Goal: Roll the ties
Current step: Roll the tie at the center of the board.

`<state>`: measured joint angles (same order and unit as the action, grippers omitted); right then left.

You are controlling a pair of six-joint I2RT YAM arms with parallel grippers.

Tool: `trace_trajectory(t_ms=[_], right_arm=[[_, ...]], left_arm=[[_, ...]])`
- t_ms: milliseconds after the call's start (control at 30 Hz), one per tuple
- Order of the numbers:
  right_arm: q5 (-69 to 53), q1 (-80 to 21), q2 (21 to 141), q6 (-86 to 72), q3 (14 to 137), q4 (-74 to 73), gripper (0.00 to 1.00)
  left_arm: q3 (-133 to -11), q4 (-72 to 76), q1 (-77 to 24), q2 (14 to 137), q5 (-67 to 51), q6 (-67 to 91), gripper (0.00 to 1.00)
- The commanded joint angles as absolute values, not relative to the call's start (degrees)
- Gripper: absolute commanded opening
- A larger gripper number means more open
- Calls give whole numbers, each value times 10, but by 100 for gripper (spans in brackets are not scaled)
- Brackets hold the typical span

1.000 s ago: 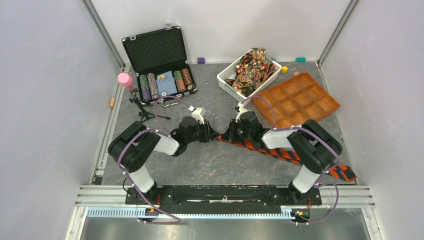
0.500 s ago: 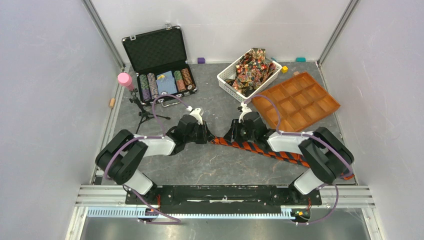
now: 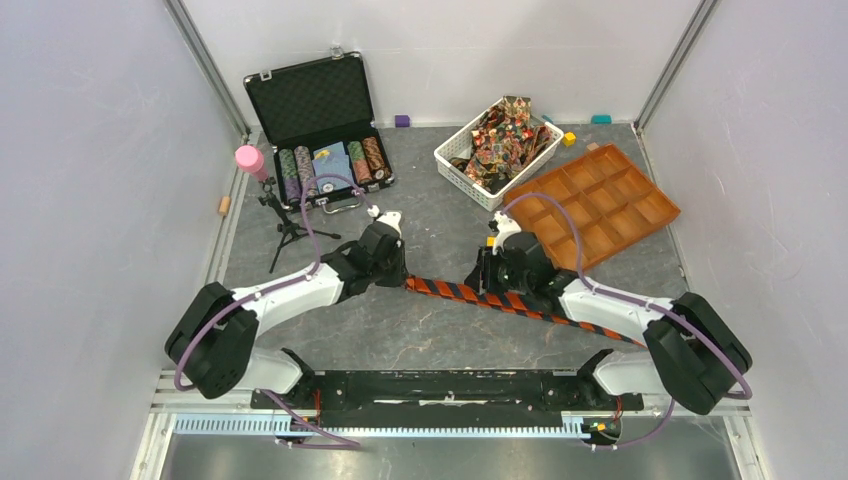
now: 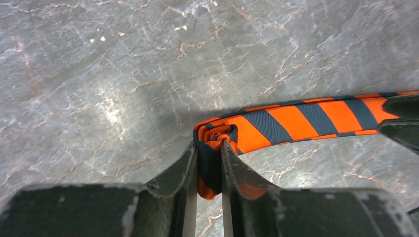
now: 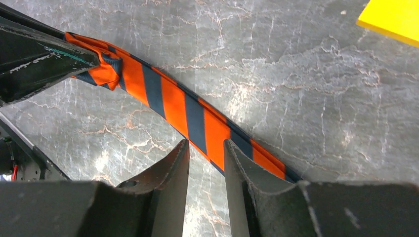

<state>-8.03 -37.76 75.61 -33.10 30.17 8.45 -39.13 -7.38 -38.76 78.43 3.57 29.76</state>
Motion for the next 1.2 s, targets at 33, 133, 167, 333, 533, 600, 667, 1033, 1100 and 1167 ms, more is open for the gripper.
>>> trace_trajectory(t_ms=[33,133,167,333,533,600,667,1033,1100,1167], right_arm=[[-60,-377,697,-310,283,61,38],[-55,-377,668,-311,275,51,38],[-53,-377,658,-311,273,47,38],[-40,-376,608,-304,268,13,38],[-4,-376,513,-299,274,-66,39],[21,-376,477,-299,280,-96,40],[42,-376,442,-299,285,-131,40],[130,-376,300,-302,334,-253,47],[137,-376,294,-297,338,-261,48],[143,-376,292,-295,337,-266,49]], left_arm=[[-453,-202,-435,784,169,255,11],[-484,-248,-465,802,232,254,9],[-495,-263,-474,809,256,253,9],[-558,-328,-532,867,351,250,9],[-648,-420,-580,977,461,256,9],[-674,-443,-589,1008,483,256,8],[-695,-458,-600,1033,501,252,8],[-781,-526,-650,1150,555,257,8],[-795,-534,-658,1166,554,262,8],[-806,-538,-664,1183,551,264,8]])
